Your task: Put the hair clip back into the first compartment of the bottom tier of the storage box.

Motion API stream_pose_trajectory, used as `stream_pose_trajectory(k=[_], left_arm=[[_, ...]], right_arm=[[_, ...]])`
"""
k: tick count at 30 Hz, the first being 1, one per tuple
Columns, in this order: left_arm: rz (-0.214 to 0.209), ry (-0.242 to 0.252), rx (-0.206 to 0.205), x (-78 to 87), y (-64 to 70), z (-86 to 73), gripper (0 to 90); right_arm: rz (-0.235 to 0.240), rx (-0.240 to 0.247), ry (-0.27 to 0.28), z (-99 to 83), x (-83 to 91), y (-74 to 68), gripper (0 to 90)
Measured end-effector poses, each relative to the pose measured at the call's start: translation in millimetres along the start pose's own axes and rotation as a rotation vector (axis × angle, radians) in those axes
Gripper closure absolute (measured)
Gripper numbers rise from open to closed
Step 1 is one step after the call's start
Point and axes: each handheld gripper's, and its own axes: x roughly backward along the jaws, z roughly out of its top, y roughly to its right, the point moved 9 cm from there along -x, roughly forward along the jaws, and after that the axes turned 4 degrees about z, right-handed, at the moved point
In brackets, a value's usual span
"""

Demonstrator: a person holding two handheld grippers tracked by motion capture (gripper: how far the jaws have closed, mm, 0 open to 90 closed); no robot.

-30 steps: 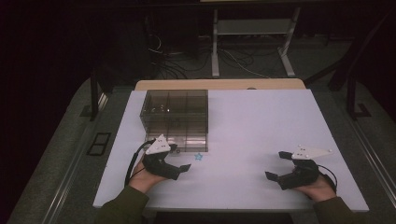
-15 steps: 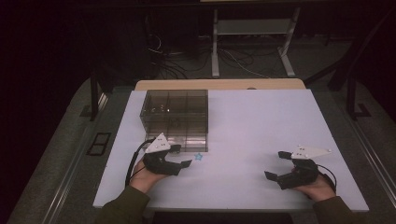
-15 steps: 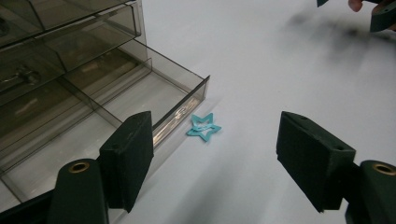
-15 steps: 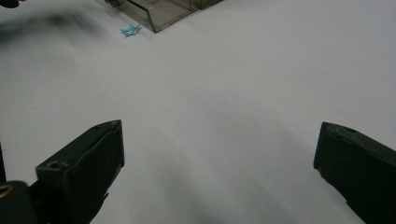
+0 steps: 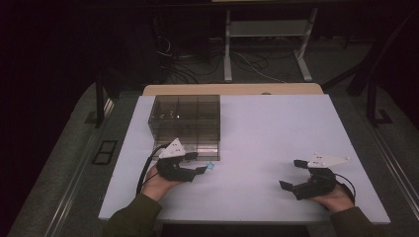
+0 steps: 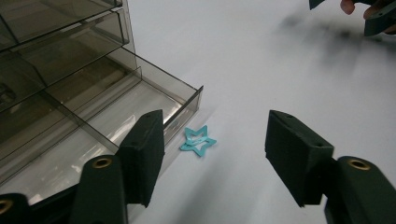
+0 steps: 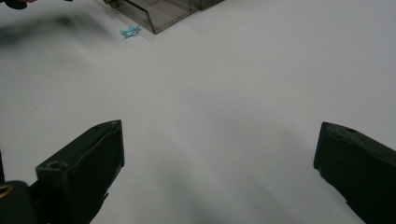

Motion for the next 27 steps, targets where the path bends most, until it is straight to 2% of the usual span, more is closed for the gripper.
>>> stream_pose_trajectory(k=[7,18,24,27], left_arm=[[-0.019,-0.02,-0.007,-6.8,-0.9,1.0,48.4],[-0.039,-0.056,-0.032,-23.4,4.8,-0.4,51.6],[-0.033,-0.088,-0.075,-29.6,6.8,-5.6,56.1],[-0.033,-0.093,-0.086,-31.5,7.5,-6.8,62.7]], right_arm=[[-0.003,-0.003,0.003,-0.3,0.9,0.1,1.2],[0.001,-0.007,0.005,-0.1,0.7,0.4,1.2],[0.001,-0.008,0.007,0.0,1.1,-0.4,1.3],[0.002,-0.008,0.006,0.0,0.6,0.1,1.3]])
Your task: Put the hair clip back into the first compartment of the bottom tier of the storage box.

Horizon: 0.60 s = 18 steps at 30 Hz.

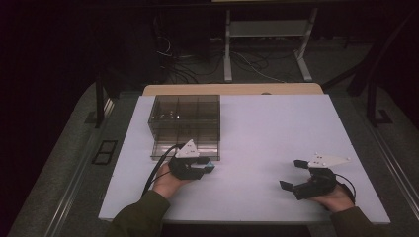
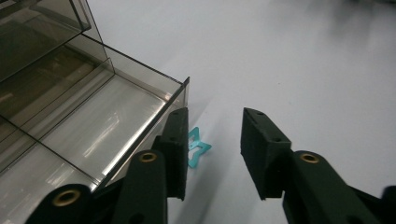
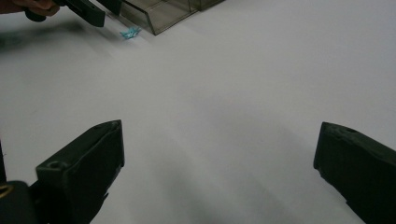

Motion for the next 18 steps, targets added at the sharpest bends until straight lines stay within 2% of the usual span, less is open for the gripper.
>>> stream_pose_trajectory(k=[5,6,8,12,18], left_arm=[[0.012,0.002,0.004,-2.5,-2.9,0.6,76.0],[0.009,0.002,0.008,-3.1,-3.4,0.5,76.0],[0.012,-0.003,0.006,-4.5,-4.5,-0.4,83.4],[0.019,-0.014,0.003,-7.0,-6.1,-1.4,88.7],[0.015,-0.032,-0.001,-12.2,-7.7,-4.0,88.8]], right_arm=[[0.0,0.002,-0.001,-0.4,0.6,-0.5,1.2],[-0.001,0.003,-0.001,-0.5,0.8,-0.6,1.3],[-0.001,0.004,-0.002,-0.5,0.6,-0.7,1.3],[-0.001,0.003,-0.001,-0.3,0.2,-0.5,1.2],[-0.002,0.002,-0.002,-0.5,0.6,-0.6,1.3]])
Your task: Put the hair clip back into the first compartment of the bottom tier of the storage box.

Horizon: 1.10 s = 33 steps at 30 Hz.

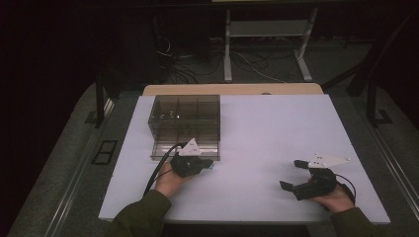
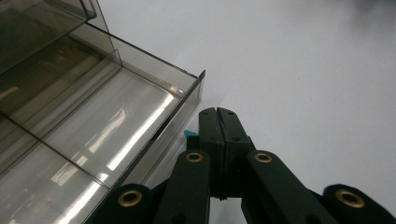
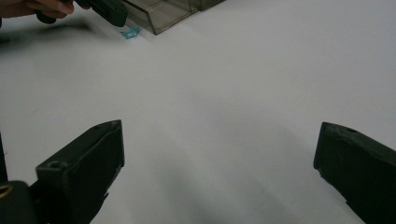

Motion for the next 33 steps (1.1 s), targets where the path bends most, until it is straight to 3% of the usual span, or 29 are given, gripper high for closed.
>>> stream_pose_trajectory(k=[14,33], left_arm=[[-0.007,-0.038,-0.025,-11.5,1.0,-3.2,88.8],[-0.111,-0.064,-0.024,-9.7,18.0,-5.9,88.9]], right_arm=[[0.001,0.0,0.0,0.1,-0.2,-0.2,1.3],[0.0,0.0,0.0,-0.1,0.2,0.0,1.3]])
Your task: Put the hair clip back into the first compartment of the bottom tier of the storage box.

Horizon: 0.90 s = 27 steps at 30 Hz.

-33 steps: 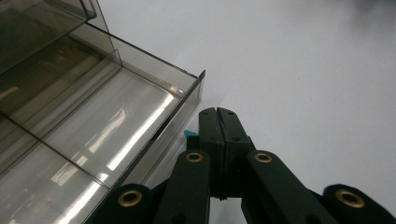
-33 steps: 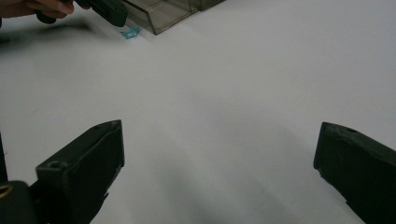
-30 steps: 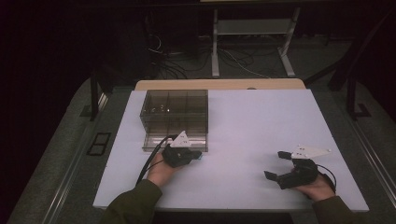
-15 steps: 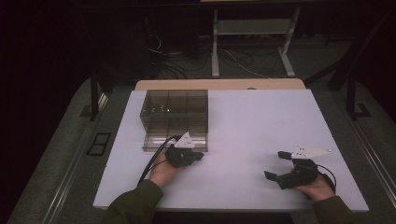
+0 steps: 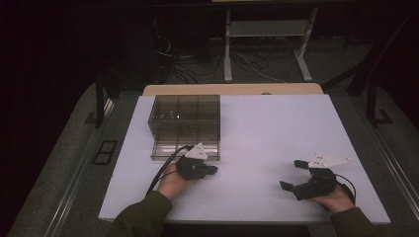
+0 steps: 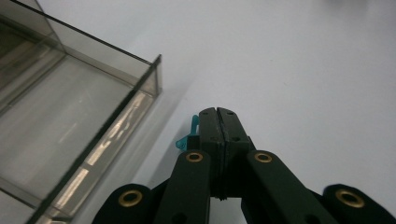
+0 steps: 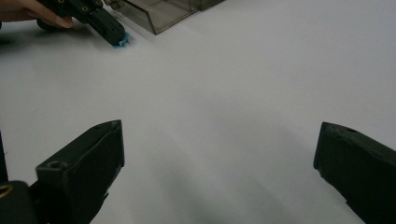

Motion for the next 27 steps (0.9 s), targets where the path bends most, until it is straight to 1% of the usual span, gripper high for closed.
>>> stream_pose_trajectory(k=[2,5,10,11,12,13,14,15,19,22,27], left_arm=[[-0.008,-0.005,-0.002,0.7,1.3,-0.5,88.9],[-0.002,-0.002,-0.007,2.0,1.0,-0.2,88.8],[0.011,0.042,0.015,8.4,-2.6,5.6,84.2],[0.017,0.048,0.017,9.6,-3.7,6.4,80.4],[0.022,0.051,0.024,10.4,-4.5,6.7,80.4],[0.03,0.053,0.034,10.7,-5.6,6.8,77.6],[0.034,0.05,0.045,10.7,-6.7,6.5,74.2],[0.035,0.047,0.046,10.7,-7.7,6.0,71.4],[0.042,0.044,0.085,8.5,-8.8,5.8,62.4],[0.045,0.032,0.082,6.0,-8.1,4.4,59.4],[0.056,0.022,0.07,4.6,-8.7,3.2,59.8]], right_arm=[[0.0,0.0,0.0,-0.1,0.2,0.0,1.3],[0.001,0.0,0.0,-0.1,0.0,0.0,1.3],[0.0,0.001,-0.001,-0.1,0.0,0.0,1.3],[0.0,0.001,-0.001,-0.1,-0.2,0.0,1.3],[0.0,0.001,-0.001,-0.1,-0.2,0.0,1.3],[0.0,0.001,-0.001,-0.1,-0.3,0.0,1.3],[0.0,0.001,-0.001,-0.1,-0.3,0.0,1.3],[0.0,0.001,-0.002,-0.2,-0.3,-0.1,1.3],[-0.001,0.002,-0.001,-0.2,-0.2,0.0,1.3],[0.0,0.002,-0.002,-0.2,-0.5,-0.1,1.3],[0.0,0.002,-0.002,-0.2,-0.3,0.0,1.3]])
